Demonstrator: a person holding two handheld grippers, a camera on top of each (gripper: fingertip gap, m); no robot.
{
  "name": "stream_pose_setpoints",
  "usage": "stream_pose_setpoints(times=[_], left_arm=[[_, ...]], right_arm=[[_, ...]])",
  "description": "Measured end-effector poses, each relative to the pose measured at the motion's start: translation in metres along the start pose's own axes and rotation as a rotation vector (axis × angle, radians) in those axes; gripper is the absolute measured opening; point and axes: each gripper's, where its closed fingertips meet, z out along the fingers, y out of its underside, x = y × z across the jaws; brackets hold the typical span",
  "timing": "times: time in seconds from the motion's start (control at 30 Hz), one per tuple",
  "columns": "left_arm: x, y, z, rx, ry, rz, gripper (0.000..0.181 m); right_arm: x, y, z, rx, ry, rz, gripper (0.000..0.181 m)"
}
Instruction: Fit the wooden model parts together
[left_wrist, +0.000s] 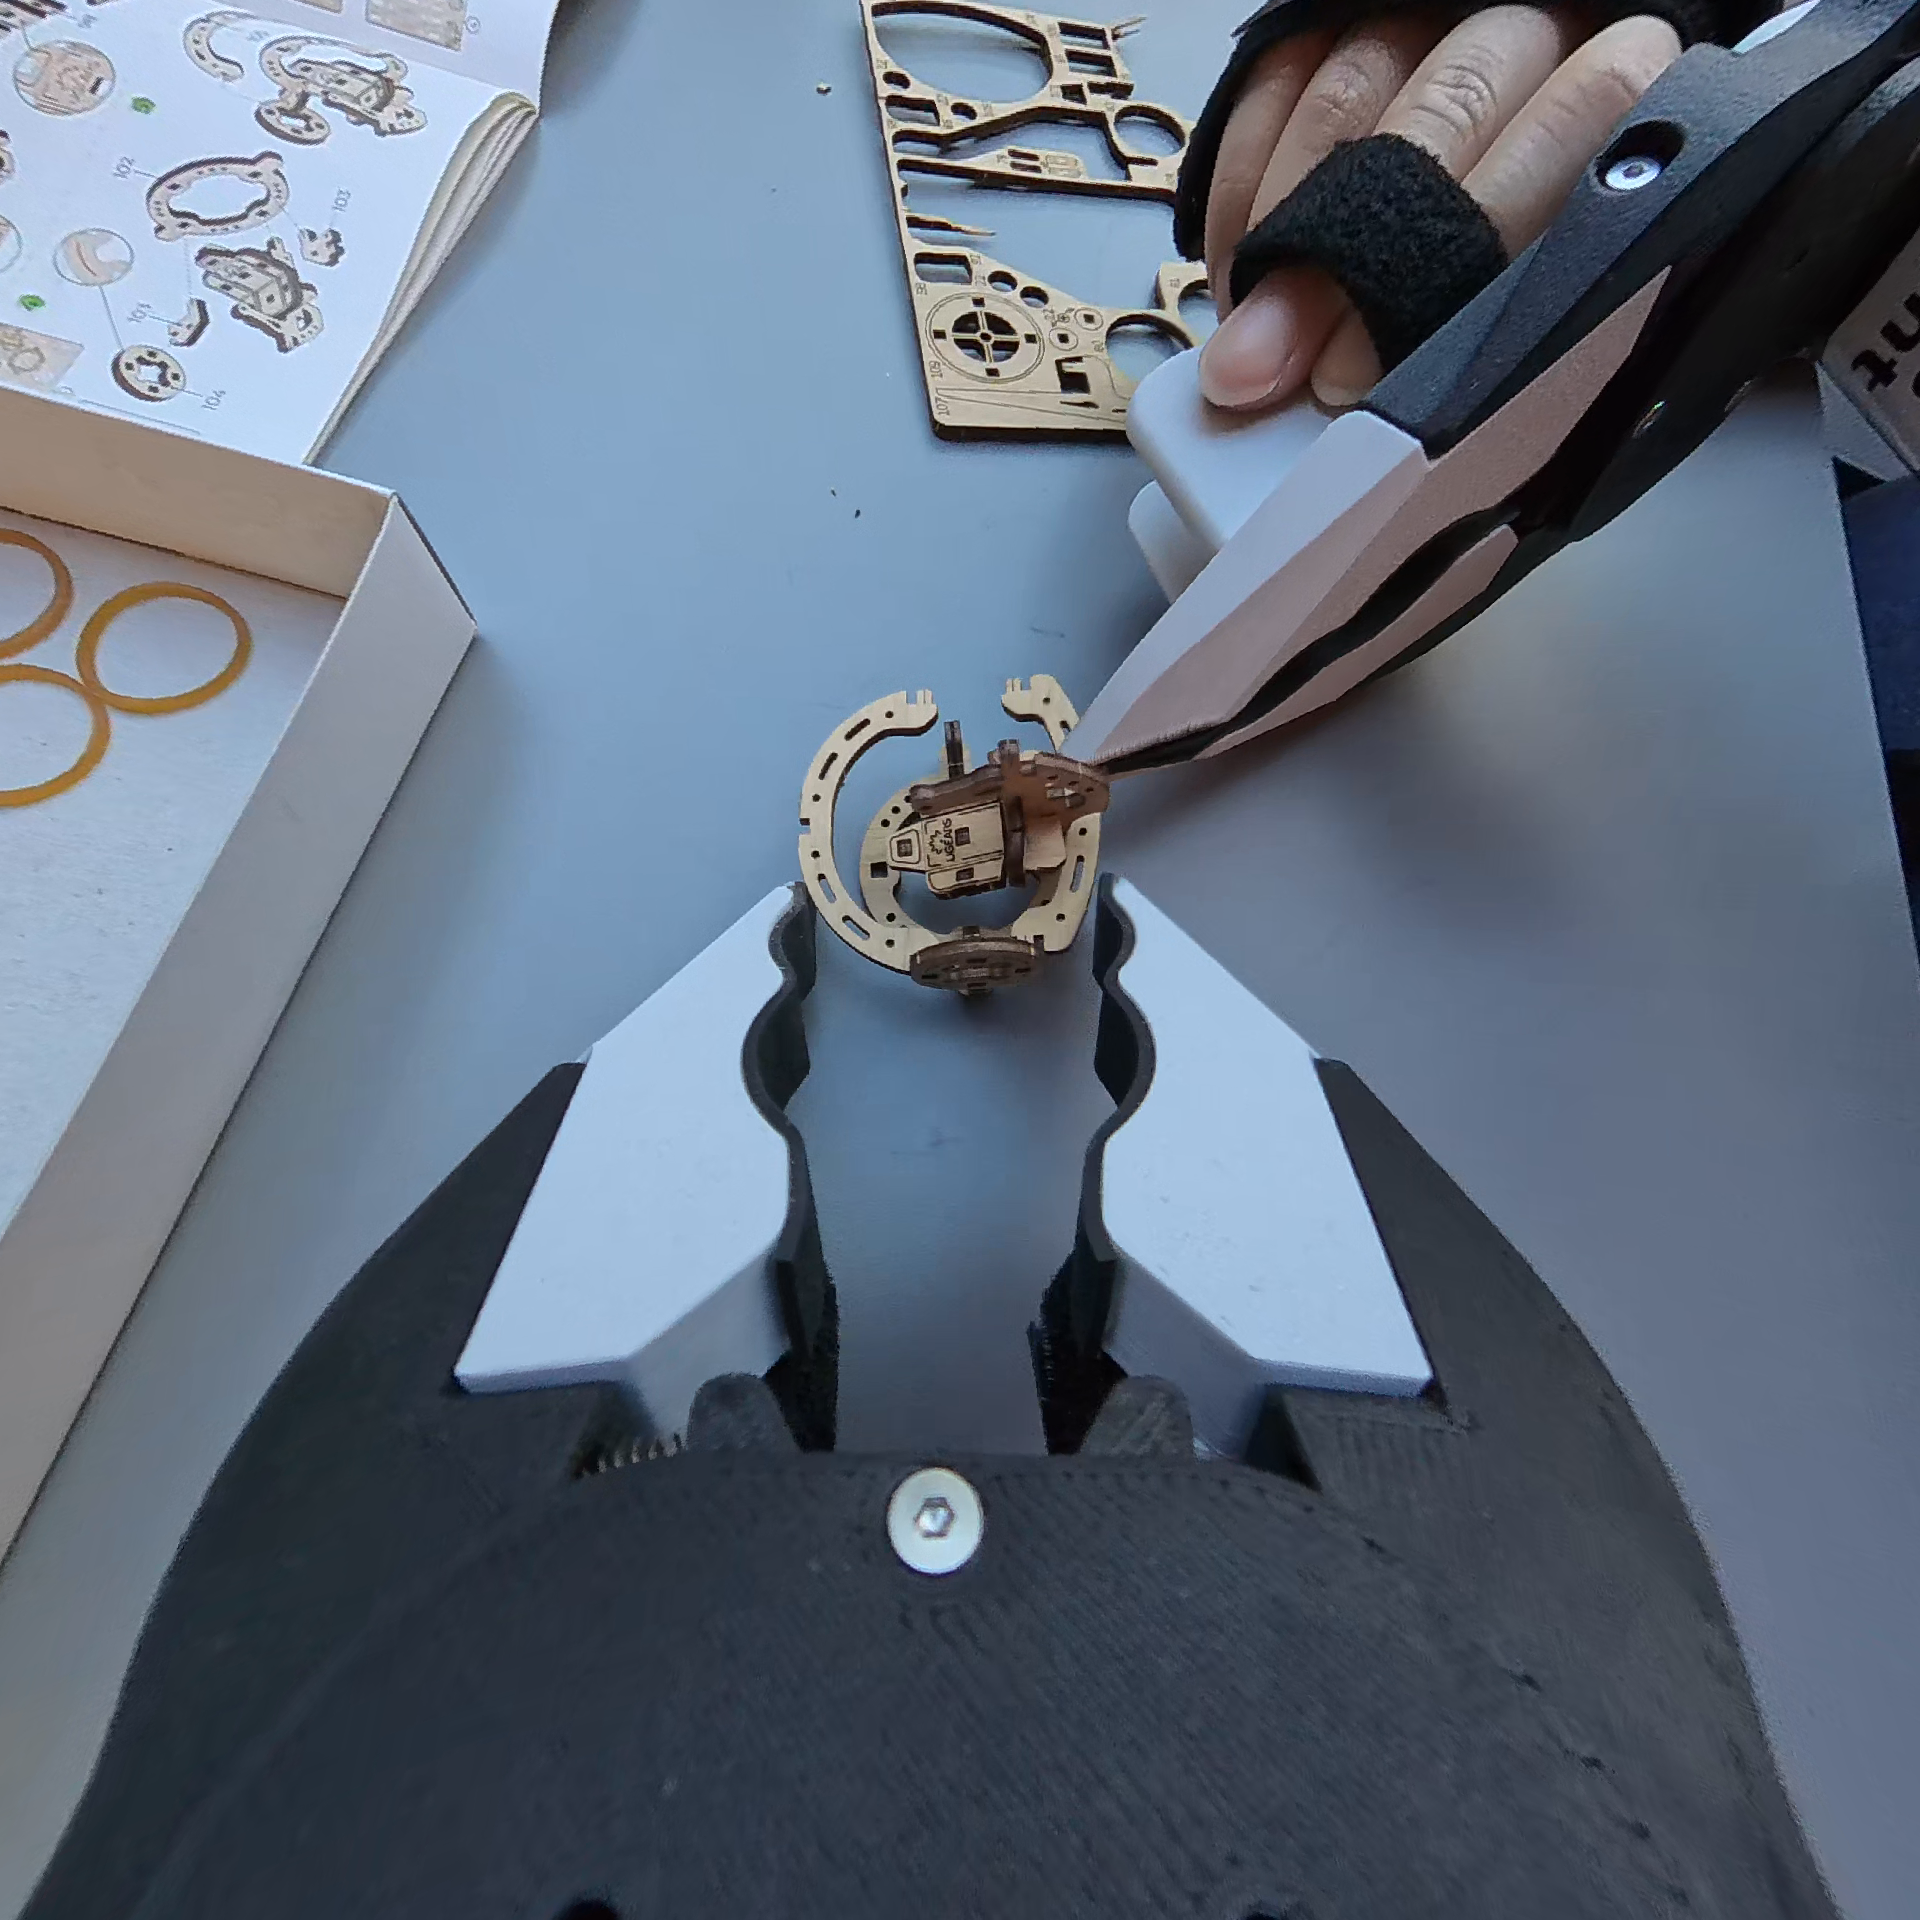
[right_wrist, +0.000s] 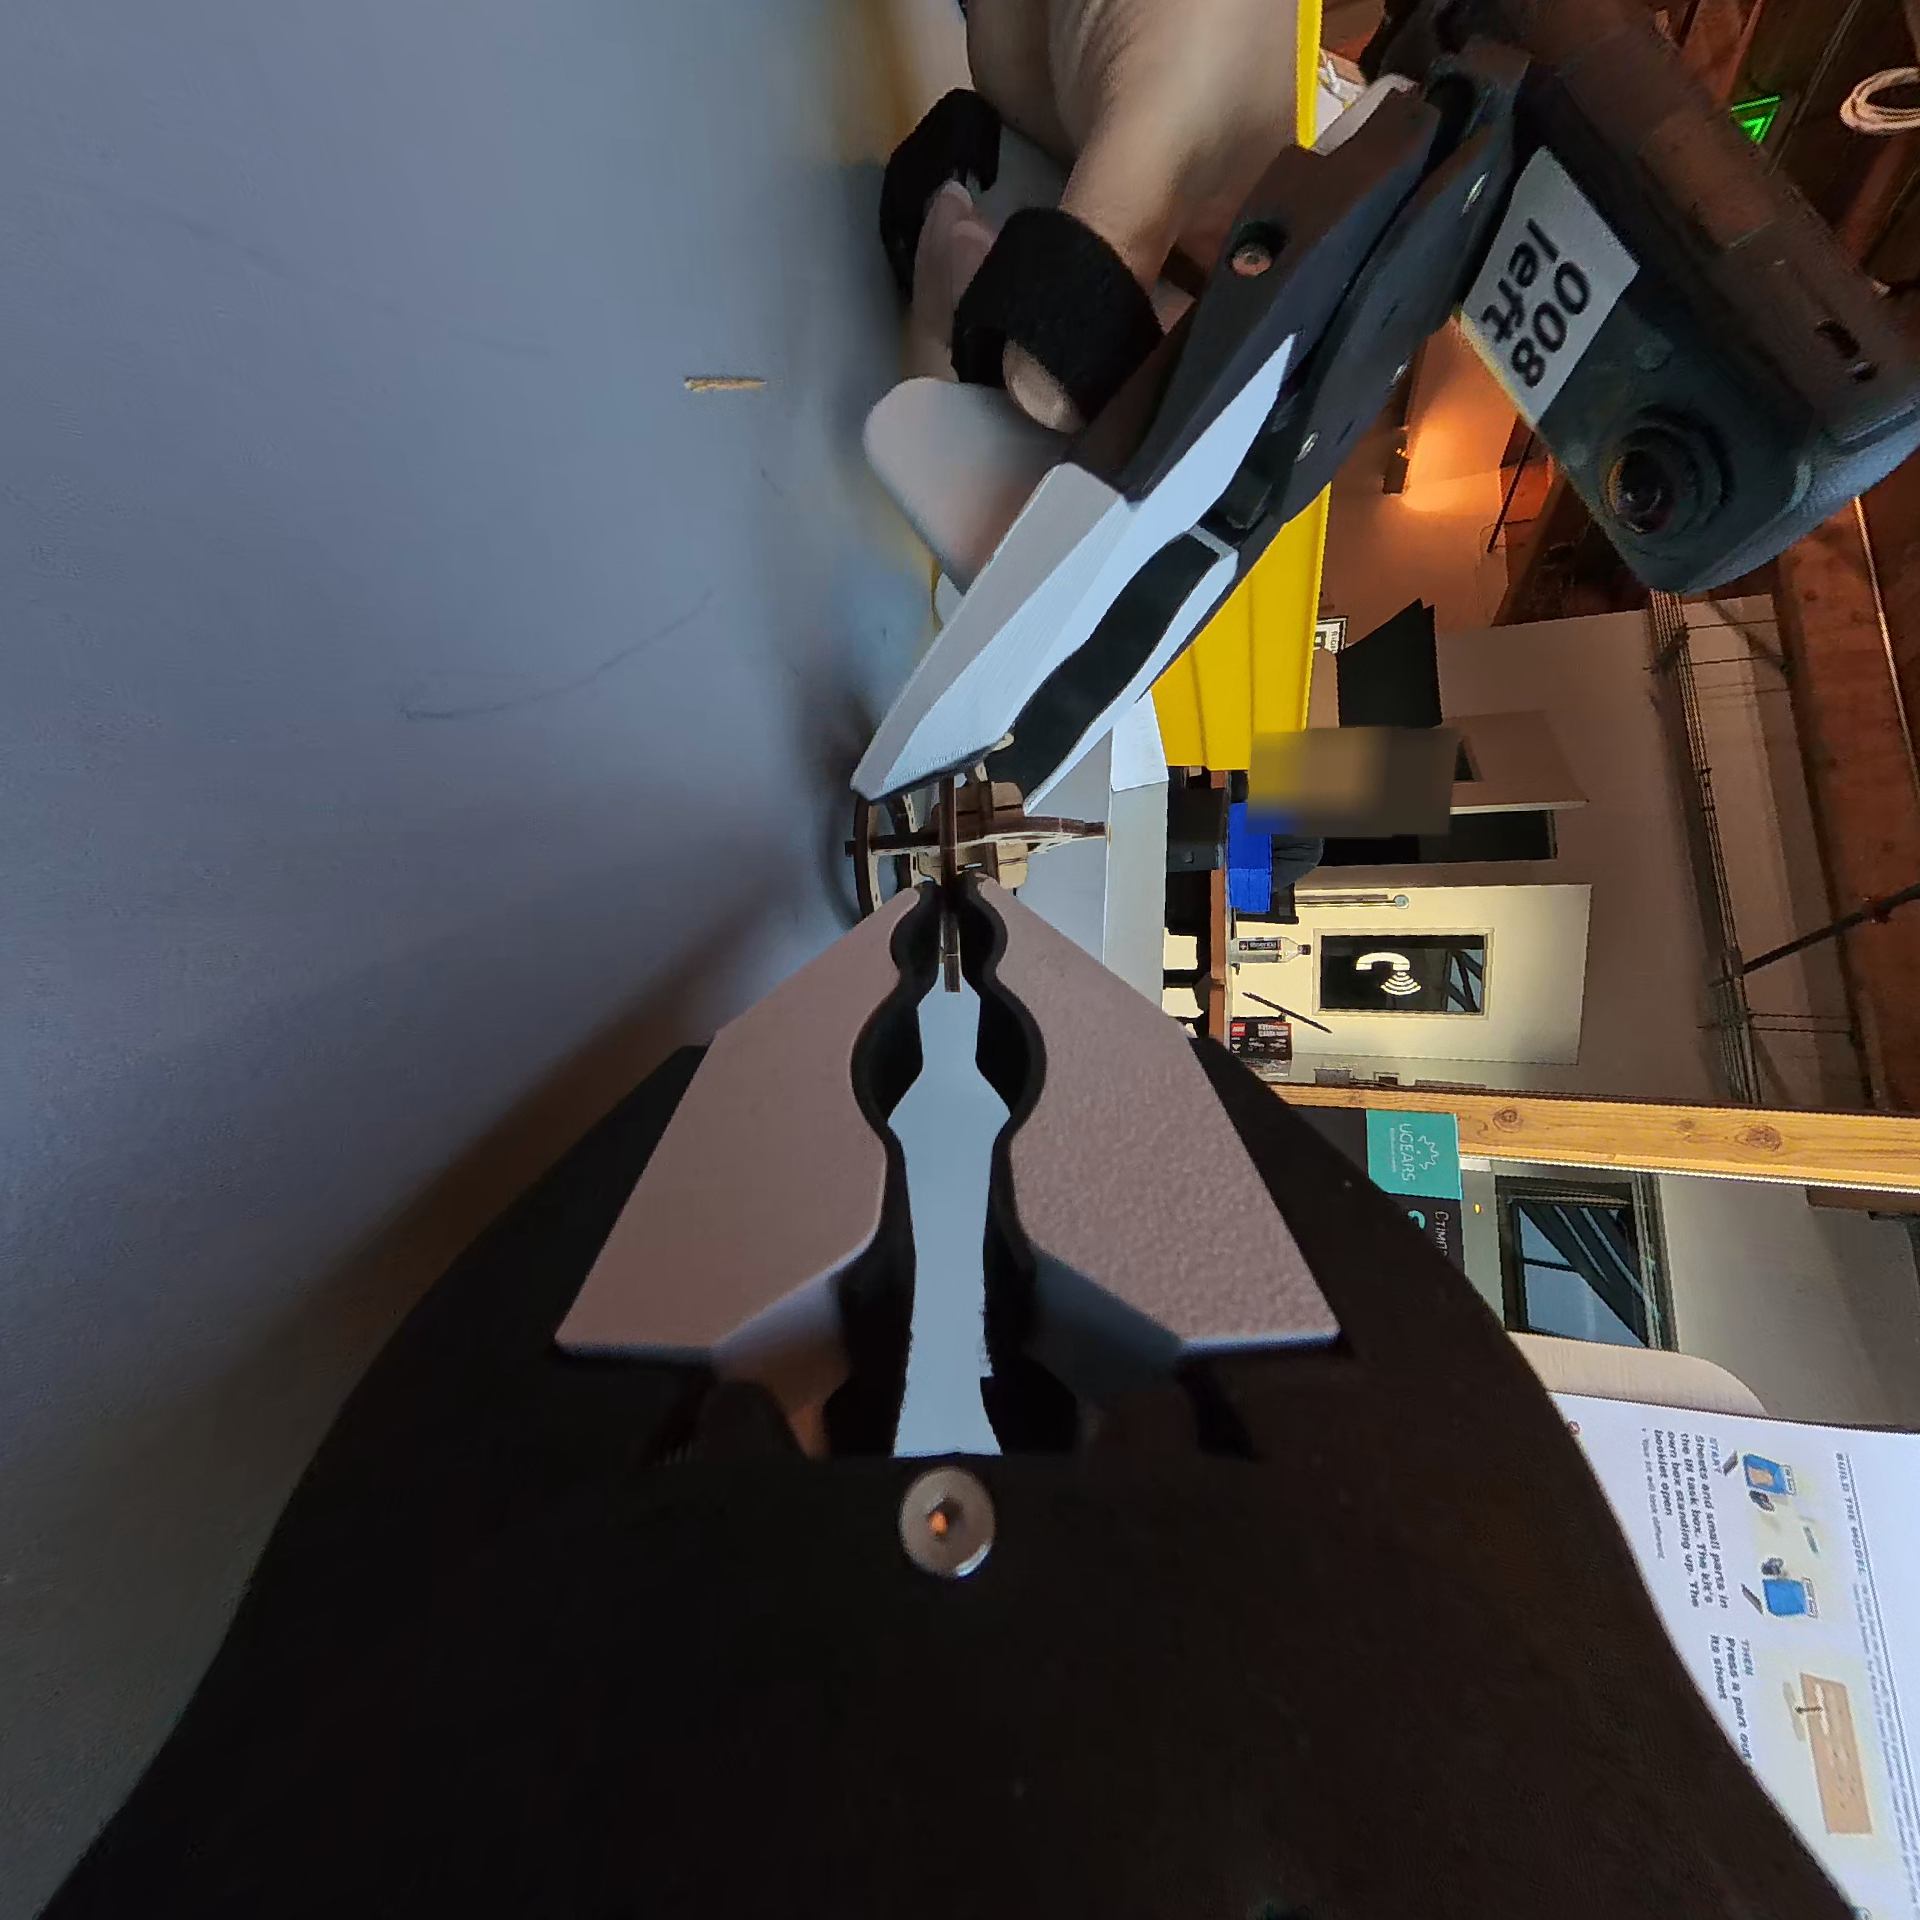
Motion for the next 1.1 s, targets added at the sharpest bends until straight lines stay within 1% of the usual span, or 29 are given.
stream_pose_setpoints(times=[0.27, 0.73, 0.8, 0.87, 1.03, 1.1], left_arm=[[0.0002, 0.0004, 0.0004, -0.004, -0.01, 0.016, 0.052], [-0.0003, 0.0004, 0.0002, -0.004, -0.014, 0.016, 0.052], [-0.0016, 0.0004, 0.0001, -0.004, -0.021, 0.012, 0.047], [-0.0023, 0.0004, 0.0001, -0.004, -0.023, 0.007, 0.044], [0.001, 0.0009, 0.0005, -0.007, -0.022, 0.03, 0.051], [0.0038, 0.0013, -0.0002, -0.006, -0.011, 0.019, 0.055]], right_arm=[[0.0001, -0.0028, 0.0003, 0.03, -0.003, 0.007, 0.002], [0.0001, -0.0037, 0.0011, 0.037, -0.005, 0.019, 0.003], [0.0, -0.003, 0.0009, 0.034, -0.012, 0.035, 0.003], [-0.0016, 0.0008, 0.0011, 0.012, -0.03, 0.055, 0.007], [-0.0059, 0.0046, -0.0005, -0.006, -0.064, 0.078, 0.008], [-0.0086, 0.004, -0.0021, -0.001, -0.077, 0.077, 0.004]])
